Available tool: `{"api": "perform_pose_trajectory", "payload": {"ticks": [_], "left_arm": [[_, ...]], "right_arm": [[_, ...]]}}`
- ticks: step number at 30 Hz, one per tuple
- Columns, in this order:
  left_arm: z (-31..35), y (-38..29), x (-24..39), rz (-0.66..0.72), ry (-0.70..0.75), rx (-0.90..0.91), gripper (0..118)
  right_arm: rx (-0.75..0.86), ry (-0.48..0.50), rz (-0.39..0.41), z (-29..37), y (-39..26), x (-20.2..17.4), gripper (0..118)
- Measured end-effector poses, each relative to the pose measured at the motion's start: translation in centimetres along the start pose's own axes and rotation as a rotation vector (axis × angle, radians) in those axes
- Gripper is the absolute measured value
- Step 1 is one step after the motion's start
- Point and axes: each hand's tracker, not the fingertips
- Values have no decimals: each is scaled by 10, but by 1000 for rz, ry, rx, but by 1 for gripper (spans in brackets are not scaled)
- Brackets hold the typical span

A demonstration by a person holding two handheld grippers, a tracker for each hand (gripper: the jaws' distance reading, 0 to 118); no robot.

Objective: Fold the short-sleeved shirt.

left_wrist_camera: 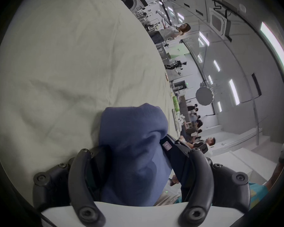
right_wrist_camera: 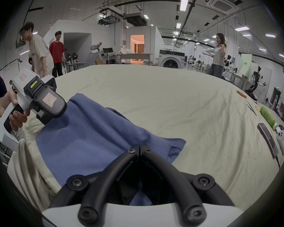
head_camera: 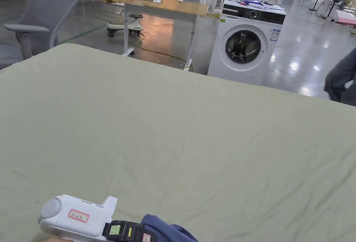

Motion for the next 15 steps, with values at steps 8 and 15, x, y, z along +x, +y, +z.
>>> {"api": "perform_pose_trajectory", "payload": {"ticks": [8,15], "left_arm": [[24,-5,-6,-1,41,33,68],[26,0,-17,11,24,31,70]], "right_arm": [[-9,4,10,0,1,1,0],[-12,-1,29,-1,1,-1,0]]}}
